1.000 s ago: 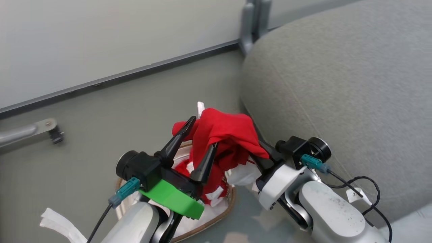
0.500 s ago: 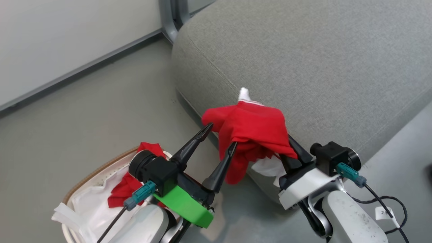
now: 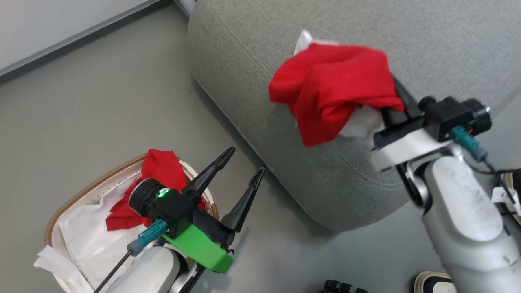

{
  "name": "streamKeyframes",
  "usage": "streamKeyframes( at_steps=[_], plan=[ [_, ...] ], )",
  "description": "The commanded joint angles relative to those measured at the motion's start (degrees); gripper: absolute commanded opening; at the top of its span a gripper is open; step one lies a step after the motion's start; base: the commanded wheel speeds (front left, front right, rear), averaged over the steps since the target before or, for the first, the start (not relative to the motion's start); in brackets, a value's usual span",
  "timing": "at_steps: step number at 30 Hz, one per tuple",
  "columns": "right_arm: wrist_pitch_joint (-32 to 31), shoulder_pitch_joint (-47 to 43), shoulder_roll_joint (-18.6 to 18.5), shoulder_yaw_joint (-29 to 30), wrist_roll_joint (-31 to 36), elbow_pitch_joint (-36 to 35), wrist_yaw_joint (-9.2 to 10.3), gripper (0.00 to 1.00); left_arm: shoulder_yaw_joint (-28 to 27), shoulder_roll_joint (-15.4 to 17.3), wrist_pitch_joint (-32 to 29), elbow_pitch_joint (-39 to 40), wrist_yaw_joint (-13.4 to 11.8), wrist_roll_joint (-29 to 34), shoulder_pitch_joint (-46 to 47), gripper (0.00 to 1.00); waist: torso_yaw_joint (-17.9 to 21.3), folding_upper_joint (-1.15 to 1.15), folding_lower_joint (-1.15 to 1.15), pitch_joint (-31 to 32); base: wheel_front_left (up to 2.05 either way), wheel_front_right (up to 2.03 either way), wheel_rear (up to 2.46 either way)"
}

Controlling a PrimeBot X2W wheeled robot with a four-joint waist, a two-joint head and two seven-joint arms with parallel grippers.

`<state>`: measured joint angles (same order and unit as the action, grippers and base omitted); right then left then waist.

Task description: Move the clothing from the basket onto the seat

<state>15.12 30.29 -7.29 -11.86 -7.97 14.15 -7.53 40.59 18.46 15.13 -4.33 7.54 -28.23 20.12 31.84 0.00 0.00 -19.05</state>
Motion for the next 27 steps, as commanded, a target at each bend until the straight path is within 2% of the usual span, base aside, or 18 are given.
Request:
streamKeyframes(
  at_steps=[1, 5, 12, 16, 23, 25, 26, 27],
  plan=[
    [0.0, 2.8, -0.9, 1.2, 0.7, 0.6, 0.08, 0.0, -0.2, 0.7, 0.0, 0.4, -0.1, 0.3, -0.3, 1.0, -1.8, 0.0, 0.0, -2.9, 0.0, 0.0, 0.0],
    [0.1, 9.7, -3.2, 4.1, 3.2, 4.0, 0.08, 0.0, 0.0, 2.5, 0.0, 1.4, -0.1, 0.4, 1.1, 1.0, -4.2, 0.0, 0.0, -6.1, 0.0, 0.0, 0.0],
    [0.0, 19.2, -7.6, 9.5, 6.6, 14.2, 0.08, 0.0, 0.3, 5.5, 0.0, 2.9, -0.1, 0.7, 3.8, 1.0, -8.2, 0.0, 0.0, -11.4, 0.0, 0.0, 0.0],
    [0.0, 23.2, -8.7, 15.1, 8.0, 18.9, 0.08, 0.0, -0.2, 6.7, 0.0, 3.4, -0.1, 0.5, 4.9, 1.0, -10.1, 0.0, 0.0, -13.9, 0.0, 0.0, 0.0],
    [0.0, 26.1, -8.1, 25.2, 13.7, 24.7, 0.08, 0.0, -1.0, 8.1, 0.0, 3.4, -0.1, 0.0, 6.3, 1.0, -13.1, 0.0, 0.0, -16.4, 0.0, 0.0, 0.0],
    [0.0, 25.9, -7.3, 28.1, 15.5, 26.0, 0.08, 0.35, -1.2, 8.1, 0.0, 3.1, -0.1, -0.2, 6.2, 1.0, -13.7, 0.0, 0.0, -16.5, 0.0, 0.0, 0.0],
    [0.0, 25.1, -6.3, 29.5, 16.2, 27.3, 0.08, 0.85, -1.3, 8.0, 0.0, 3.0, -0.1, -0.3, 6.1, 1.0, -13.9, 0.0, 0.0, -16.5, 0.0, 0.0, 0.0],
    [0.0, 24.6, -5.5, 30.6, 16.4, 27.9, 0.08, 1.0, -1.5, 7.9, 0.0, 2.7, -0.1, -0.4, 6.0, 1.0, -14.0, 0.0, 0.0, -16.4, 0.0, 0.0, 0.0]
  ],
)
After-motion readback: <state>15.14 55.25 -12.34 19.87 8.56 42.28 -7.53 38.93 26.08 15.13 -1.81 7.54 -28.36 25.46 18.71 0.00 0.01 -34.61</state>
